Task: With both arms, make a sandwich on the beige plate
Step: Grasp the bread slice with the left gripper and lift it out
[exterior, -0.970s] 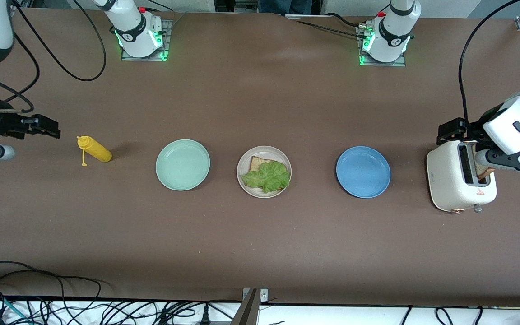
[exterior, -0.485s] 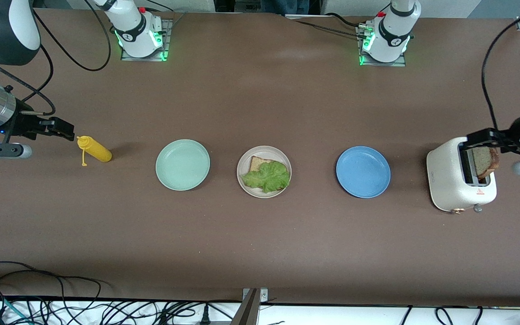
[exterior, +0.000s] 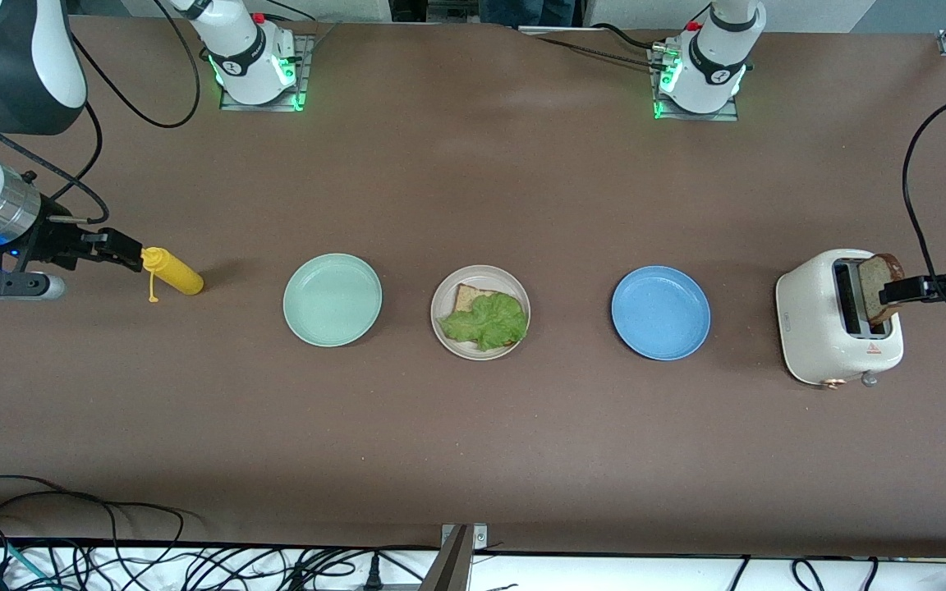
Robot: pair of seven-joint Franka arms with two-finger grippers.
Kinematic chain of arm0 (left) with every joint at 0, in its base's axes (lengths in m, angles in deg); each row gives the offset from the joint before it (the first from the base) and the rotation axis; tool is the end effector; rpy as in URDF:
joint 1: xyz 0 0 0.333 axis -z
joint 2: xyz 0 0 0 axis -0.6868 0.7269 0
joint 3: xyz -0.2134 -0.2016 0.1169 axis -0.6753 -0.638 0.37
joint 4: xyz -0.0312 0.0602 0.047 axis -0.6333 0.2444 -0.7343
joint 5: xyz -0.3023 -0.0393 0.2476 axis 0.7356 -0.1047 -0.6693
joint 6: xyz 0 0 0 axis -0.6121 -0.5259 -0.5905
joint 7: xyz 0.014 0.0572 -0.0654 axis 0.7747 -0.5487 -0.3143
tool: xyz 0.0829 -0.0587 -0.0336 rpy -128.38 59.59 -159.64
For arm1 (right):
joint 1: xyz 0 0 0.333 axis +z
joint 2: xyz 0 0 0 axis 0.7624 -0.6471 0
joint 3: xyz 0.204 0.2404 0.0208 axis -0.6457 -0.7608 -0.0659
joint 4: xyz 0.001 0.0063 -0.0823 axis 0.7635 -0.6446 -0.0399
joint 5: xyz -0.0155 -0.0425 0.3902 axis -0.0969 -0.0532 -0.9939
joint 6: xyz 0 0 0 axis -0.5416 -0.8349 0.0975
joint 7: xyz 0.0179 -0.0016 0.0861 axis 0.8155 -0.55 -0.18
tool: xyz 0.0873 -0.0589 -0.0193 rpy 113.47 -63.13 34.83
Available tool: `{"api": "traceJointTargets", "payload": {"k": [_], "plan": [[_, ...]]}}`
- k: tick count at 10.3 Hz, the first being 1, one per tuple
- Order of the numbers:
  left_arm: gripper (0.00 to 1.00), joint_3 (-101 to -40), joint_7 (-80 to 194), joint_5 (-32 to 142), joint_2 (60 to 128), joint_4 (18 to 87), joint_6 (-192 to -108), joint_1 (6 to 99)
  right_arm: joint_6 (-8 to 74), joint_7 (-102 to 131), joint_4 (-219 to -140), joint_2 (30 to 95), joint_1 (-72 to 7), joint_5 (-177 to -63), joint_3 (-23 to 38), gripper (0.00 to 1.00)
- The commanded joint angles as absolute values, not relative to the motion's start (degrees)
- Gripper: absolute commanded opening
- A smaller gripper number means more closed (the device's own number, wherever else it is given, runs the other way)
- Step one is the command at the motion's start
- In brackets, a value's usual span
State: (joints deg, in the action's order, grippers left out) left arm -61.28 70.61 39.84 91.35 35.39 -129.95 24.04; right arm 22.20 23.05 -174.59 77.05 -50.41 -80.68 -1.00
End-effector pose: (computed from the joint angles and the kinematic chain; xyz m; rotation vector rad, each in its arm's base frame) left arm 0.6460 0.1435 0.4495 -3.1098 -0.0559 0.2438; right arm 0.6145 0.0220 0.5178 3.1115 -0.0196 0.0388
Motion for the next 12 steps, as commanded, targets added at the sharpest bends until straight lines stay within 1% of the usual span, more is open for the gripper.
{"api": "traceJointTargets", "payload": {"k": [1,2,3,4,5,6,7,9,10,11,12], "plan": [[1.00,-62.15,74.07,38.25,89.73,41.05,-132.60,20.62,25.95,23.90,-176.98,81.90,-53.10,-81.92,-2.02,1.00],[1.00,-62.15,74.07,38.25,89.03,43.51,-133.73,20.00,25.80,22.68,-176.81,83.57,-53.10,-81.92,-2.02,1.00],[1.00,-62.15,74.07,38.16,88.16,47.01,-137.57,19.30,25.79,22.76,-176.72,85.24,-52.93,-81.84,-2.02,1.00],[0.96,-62.15,74.07,37.38,86.84,50.70,-141.09,18.86,24.84,22.67,-176.28,85.43,-52.32,-81.49,-1.93,1.00],[0.58,-62.15,73.98,35.89,85.35,53.70,-141.82,18.85,23.26,22.58,-175.84,85.43,-52.23,-81.83,-1.23,1.00],[0.24,-62.33,73.46,35.70,84.64,54.34,-141.74,18.94,22.03,22.49,-175.14,85.43,-52.14,-81.75,-0.70,1.00],[0.00,-62.42,73.19,35.70,84.37,54.35,-141.39,18.94,21.93,22.58,-175.13,85.43,-52.14,-82.44,1.48,1.00],[0.00,-62.50,73.28,35.78,84.28,54.35,-139.90,18.85,21.66,22.76,-175.13,85.43,-50.66,-84.65,2.81,1.00],[0.00,-62.42,73.37,35.79,84.37,54.26,-139.81,18.85,21.40,22.76,-174.44,84.39,-46.99,-84.65,5.60,1.00],[0.00,-62.42,73.37,35.70,84.28,54.08,-139.72,18.85,21.40,22.76,-173.21,83.07,-45.65,-84.91,7.28,1.00],[0.00,-62.42,73.37,35.78,84.37,53.73,-139.72,18.85,21.49,22.84,-173.11,82.88,-45.29,-84.91,7.13,1.00]]}}
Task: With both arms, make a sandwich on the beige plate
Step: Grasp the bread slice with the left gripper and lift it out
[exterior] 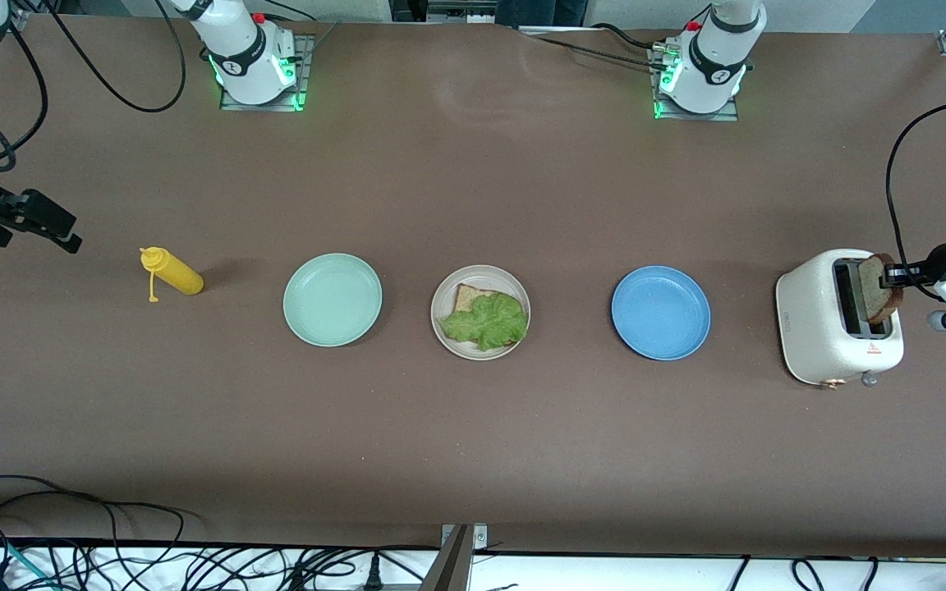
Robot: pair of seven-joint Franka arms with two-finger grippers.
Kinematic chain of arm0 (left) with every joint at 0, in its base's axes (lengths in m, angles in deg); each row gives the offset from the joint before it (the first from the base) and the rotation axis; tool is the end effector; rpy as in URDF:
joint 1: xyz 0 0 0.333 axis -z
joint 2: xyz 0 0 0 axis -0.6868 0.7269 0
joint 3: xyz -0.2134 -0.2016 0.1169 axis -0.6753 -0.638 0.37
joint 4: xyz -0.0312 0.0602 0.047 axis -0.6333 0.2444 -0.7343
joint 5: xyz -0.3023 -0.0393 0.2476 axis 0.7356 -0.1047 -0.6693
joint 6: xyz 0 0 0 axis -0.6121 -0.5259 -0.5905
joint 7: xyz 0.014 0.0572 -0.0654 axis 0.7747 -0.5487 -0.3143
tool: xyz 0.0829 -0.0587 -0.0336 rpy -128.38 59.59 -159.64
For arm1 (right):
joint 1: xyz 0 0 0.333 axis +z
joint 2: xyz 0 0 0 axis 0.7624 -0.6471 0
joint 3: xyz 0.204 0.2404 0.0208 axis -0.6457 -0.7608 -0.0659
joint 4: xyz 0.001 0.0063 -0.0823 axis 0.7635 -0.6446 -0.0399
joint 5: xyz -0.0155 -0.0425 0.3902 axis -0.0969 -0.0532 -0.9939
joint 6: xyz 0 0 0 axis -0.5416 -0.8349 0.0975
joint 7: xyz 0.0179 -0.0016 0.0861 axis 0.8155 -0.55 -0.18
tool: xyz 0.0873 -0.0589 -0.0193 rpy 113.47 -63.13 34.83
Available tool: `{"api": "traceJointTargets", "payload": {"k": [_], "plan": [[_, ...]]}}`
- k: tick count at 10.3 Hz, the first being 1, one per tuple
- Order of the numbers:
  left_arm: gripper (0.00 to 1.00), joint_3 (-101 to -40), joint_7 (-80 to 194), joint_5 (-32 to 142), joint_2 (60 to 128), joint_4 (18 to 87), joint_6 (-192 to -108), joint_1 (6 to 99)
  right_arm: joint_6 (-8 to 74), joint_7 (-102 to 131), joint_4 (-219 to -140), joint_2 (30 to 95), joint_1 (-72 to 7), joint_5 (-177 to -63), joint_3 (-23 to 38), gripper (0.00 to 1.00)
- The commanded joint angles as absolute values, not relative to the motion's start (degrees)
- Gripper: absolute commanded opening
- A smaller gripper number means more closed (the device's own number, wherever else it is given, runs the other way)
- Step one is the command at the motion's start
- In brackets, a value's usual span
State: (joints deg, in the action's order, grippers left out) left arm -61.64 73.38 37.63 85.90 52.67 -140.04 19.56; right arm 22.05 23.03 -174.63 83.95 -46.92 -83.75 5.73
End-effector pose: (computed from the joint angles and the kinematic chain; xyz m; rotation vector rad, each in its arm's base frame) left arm 0.5952 0.1721 0.3853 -3.0795 -0.0306 0.3026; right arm 0.5880 -0.0054 0.5896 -3.1182 0.1250 -0.2186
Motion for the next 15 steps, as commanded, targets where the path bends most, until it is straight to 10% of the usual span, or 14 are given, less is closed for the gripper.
{"api": "traceJointTargets", "payload": {"k": [1,9,15], "plan": [[0.00,-62.42,73.54,35.70,84.37,53.29,-139.72,18.85,21.92,23.11,-173.11,82.71,-45.28,-84.91,7.13,1.00],[0.00,-73.20,73.11,36.49,79.53,35.21,-116.71,19.64,7.37,22.76,-166.18,83.94,-45.37,-88.86,10.28,1.00],[0.00,-82.19,58.11,51.93,84.53,33.69,-118.26,27.53,-3.90,23.02,-165.64,87.18,-45.46,-89.48,10.99,1.00]]}}
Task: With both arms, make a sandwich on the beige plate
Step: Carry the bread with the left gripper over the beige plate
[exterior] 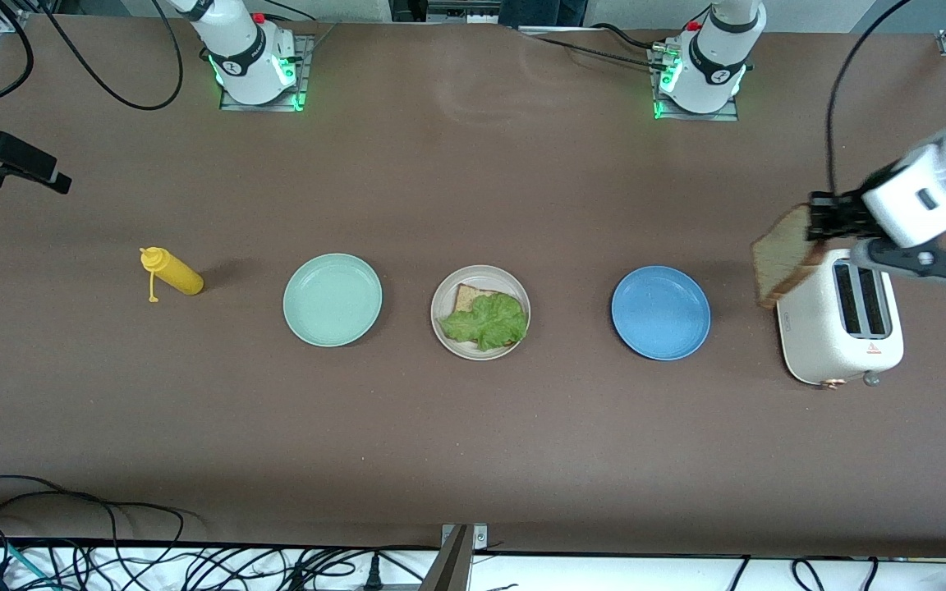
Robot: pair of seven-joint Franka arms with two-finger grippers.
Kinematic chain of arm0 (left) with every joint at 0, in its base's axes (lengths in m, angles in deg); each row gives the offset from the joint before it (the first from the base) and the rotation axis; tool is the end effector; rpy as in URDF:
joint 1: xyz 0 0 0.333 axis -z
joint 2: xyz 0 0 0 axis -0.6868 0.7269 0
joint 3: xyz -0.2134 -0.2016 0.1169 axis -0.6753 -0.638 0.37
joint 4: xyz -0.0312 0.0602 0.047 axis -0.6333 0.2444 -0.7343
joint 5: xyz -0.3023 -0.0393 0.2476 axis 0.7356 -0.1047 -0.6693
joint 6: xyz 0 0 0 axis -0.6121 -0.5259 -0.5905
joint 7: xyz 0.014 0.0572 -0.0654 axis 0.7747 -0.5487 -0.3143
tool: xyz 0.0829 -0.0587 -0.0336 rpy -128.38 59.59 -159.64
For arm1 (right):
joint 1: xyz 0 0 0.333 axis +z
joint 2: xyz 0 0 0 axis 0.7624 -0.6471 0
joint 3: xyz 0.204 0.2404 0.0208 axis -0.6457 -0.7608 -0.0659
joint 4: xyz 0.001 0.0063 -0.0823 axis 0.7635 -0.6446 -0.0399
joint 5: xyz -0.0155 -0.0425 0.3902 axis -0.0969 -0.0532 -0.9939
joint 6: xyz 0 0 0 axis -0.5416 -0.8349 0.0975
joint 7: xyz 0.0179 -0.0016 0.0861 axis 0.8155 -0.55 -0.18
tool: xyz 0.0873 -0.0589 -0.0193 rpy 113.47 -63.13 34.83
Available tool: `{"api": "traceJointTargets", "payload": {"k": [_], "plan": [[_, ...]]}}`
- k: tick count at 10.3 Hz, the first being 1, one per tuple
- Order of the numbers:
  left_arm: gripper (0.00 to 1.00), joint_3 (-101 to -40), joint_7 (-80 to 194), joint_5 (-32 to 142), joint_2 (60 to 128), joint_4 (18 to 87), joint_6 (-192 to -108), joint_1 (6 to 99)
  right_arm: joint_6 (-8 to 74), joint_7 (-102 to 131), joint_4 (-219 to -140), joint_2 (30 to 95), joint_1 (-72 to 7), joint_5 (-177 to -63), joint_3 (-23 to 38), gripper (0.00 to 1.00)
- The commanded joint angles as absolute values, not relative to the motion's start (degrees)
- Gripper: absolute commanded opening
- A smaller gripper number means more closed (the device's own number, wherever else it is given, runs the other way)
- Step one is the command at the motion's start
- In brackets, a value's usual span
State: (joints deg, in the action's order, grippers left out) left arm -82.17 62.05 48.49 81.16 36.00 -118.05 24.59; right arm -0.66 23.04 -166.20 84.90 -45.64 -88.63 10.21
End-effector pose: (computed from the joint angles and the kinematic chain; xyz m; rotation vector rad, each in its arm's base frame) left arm 0.5941 -0.0897 0.5578 2.9837 -0.2599 -0.2739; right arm 0.5466 -0.0246 0.6340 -3.0388 0.1902 0.1406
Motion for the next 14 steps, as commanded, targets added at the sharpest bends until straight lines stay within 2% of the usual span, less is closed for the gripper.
{"api": "traceJointTargets", "payload": {"k": [1,6,10,12,14], "plan": [[0.00,-82.19,55.99,54.83,86.37,33.26,-120.63,29.56,-4.26,22.85,-165.64,88.23,-45.37,-89.48,11.25,1.00],[0.00,-82.19,53.50,70.53,96.04,33.16,-136.70,35.55,-9.70,22.84,-165.64,90.00,-45.37,-89.57,11.35,1.00],[0.00,-82.19,54.47,78.22,101.84,33.16,-147.17,39.85,-10.51,22.85,-165.64,90.00,-45.37,-89.39,11.34,1.00],[0.00,-82.19,55.52,81.29,105.27,33.16,-151.65,41.78,-10.24,22.84,-165.64,90.00,-44.93,-89.48,8.38,1.00],[0.00,-82.19,62.34,88.14,107.30,34.73,-152.03,42.23,-10.42,22.76,-165.64,89.92,-44.93,-89.57,5.64,1.00]]}}
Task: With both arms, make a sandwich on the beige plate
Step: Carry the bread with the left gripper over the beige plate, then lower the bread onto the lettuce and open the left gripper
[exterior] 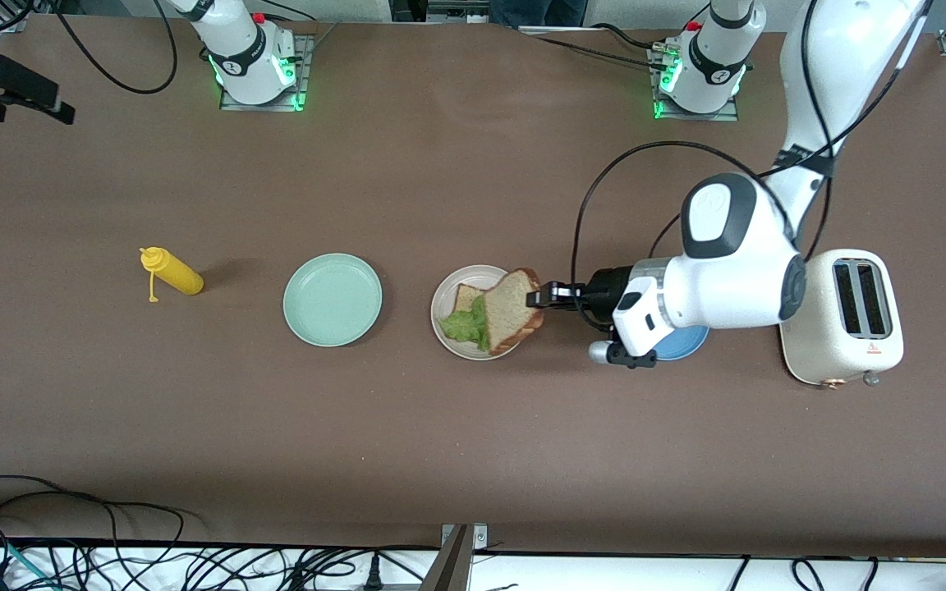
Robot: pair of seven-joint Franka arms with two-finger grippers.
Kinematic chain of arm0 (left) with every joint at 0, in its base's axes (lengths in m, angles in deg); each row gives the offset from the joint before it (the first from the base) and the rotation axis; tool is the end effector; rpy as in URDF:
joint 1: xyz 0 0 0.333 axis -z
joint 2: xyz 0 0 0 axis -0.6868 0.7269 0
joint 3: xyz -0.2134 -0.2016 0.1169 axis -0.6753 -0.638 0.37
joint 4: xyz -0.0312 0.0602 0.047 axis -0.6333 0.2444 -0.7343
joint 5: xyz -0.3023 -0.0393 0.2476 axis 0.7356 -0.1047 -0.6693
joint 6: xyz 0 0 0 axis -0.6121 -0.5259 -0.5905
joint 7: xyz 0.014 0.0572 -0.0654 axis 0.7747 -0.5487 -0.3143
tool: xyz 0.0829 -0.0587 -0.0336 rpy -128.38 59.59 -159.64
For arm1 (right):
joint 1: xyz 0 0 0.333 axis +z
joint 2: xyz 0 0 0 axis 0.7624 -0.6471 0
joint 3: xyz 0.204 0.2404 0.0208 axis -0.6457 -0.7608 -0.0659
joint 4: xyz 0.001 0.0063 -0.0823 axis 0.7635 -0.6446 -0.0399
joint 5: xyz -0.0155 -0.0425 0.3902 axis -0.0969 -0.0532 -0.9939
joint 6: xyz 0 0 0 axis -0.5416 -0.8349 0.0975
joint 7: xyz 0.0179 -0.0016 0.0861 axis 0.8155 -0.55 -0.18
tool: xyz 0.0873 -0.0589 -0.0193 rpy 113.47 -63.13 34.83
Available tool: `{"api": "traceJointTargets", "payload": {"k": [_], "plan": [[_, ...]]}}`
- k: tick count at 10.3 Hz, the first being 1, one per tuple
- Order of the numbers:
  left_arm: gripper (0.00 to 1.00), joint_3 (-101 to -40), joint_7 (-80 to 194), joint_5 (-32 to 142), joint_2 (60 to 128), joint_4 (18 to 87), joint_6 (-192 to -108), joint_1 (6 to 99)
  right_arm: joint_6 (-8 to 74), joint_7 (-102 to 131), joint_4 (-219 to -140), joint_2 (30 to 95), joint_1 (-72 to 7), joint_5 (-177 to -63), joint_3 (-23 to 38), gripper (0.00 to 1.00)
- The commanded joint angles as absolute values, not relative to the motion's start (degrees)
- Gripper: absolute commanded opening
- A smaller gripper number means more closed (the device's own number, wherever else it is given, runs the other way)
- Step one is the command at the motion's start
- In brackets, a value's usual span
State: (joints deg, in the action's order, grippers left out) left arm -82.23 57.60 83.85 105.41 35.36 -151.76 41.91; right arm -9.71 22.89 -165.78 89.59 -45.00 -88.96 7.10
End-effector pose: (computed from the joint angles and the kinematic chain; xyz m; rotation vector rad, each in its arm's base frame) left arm 0.6546 -0.3036 0.3733 2.2705 0.0279 -0.2693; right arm 0.5025 0.0105 0.6686 -3.0302 0.0654 0.2501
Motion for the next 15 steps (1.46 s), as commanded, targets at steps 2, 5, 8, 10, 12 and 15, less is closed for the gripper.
{"api": "traceJointTargets", "payload": {"k": [2,5,8,10,12,15], "plan": [[0.00,-82.19,70.52,89.22,109.84,36.33,-152.29,43.46,-10.50,22.76,-165.64,89.91,-44.84,-89.92,3.71,1.00],[0.00,-82.19,86.93,96.91,115.29,37.46,-155.01,43.46,-8.41,22.84,-165.64,89.47,-44.93,-92.29,3.52,1.00],[0.26,-82.10,95.33,99.42,118.11,38.26,-157.47,43.73,-3.40,22.67,-165.73,88.86,-45.02,-91.51,3.70,1.00],[1.00,-81.93,95.51,98.72,118.91,38.26,-157.39,43.47,-1.29,21.19,-165.82,88.60,-45.28,-91.68,5.10,1.00],[1.00,-81.93,94.91,98.19,117.69,38.52,-156.69,42.59,0.56,18.46,-165.82,88.07,-45.46,-92.12,5.81,1.00],[1.00,-81.32,94.37,95.84,114.09,40.89,-155.72,41.54,2.50,18.45,-165.82,87.98,-45.55,-92.29,5.81,1.00]]}}
